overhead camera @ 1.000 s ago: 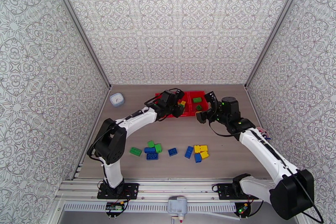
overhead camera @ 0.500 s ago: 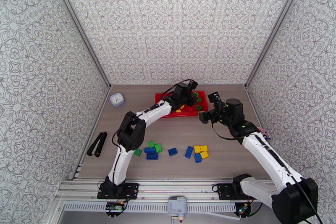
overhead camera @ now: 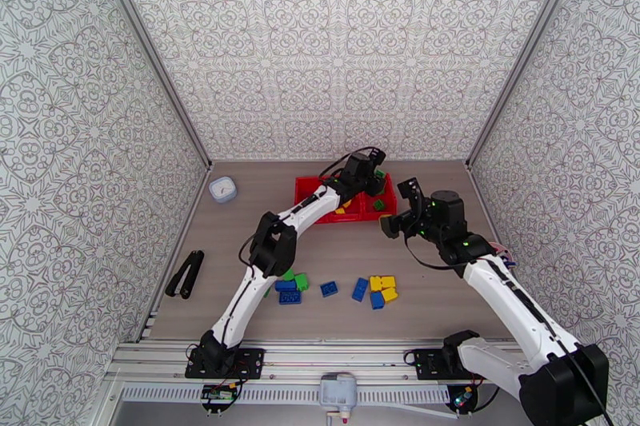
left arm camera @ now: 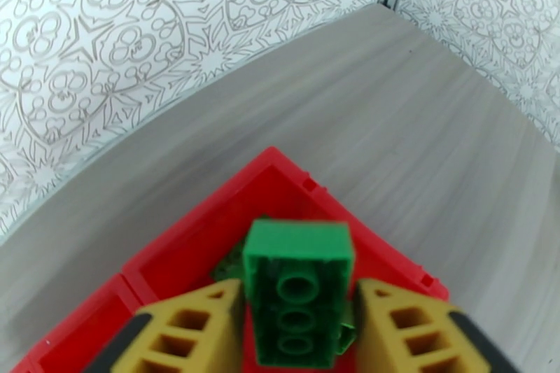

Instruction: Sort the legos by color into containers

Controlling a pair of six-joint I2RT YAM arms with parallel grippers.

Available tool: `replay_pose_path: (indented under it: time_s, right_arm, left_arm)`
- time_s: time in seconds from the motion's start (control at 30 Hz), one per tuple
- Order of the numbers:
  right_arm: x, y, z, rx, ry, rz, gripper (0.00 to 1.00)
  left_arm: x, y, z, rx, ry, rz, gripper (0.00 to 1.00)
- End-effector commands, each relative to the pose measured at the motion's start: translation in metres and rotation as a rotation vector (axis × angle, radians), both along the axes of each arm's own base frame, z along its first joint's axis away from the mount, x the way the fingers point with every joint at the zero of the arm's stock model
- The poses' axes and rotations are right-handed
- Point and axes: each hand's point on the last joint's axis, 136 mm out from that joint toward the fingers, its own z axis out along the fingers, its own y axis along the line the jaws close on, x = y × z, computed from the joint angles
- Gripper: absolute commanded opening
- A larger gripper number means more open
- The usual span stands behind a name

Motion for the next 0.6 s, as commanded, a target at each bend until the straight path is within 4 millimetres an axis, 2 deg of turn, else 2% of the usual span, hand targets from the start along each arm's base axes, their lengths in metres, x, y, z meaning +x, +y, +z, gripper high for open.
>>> replay_pose_path:
  time_s: [0.0,0.23,0.3,0.33,0.4,0.57]
  right_arm:
    - [-0.002,-0.005,0.001,-0.018,0.005,-0.010,0.99]
    - [-0.006,0.006,0.001,-0.011,0.021,0.062,0.99]
    - [-0.007,0.012,-0.001,-0.013,0.023,0.095,0.99]
    - [-0.008,0.016,-0.003,-0.019,0.022,0.116,0.99]
    - [-0.010,0.027,-0.005,-0.040,0.009,0.163,1.00]
    - [-0.018,0.058,-0.014,-0.082,-0.009,0.288,1.00]
  left_arm:
    - [-0.006,0.002,0.017,0.006,-0.003,-0.015,0.57]
    - [-0.028,0.022,0.051,-0.017,-0.020,0.002,0.71]
    - [-0.041,0.035,0.042,0.003,0.012,0.021,0.76]
    - [-0.047,0.041,0.052,-0.003,0.006,0.033,0.79]
    - [-0.059,0.057,0.055,0.003,0.019,0.071,0.83]
    - [-0.091,0.101,0.053,0.022,0.058,0.179,0.92]
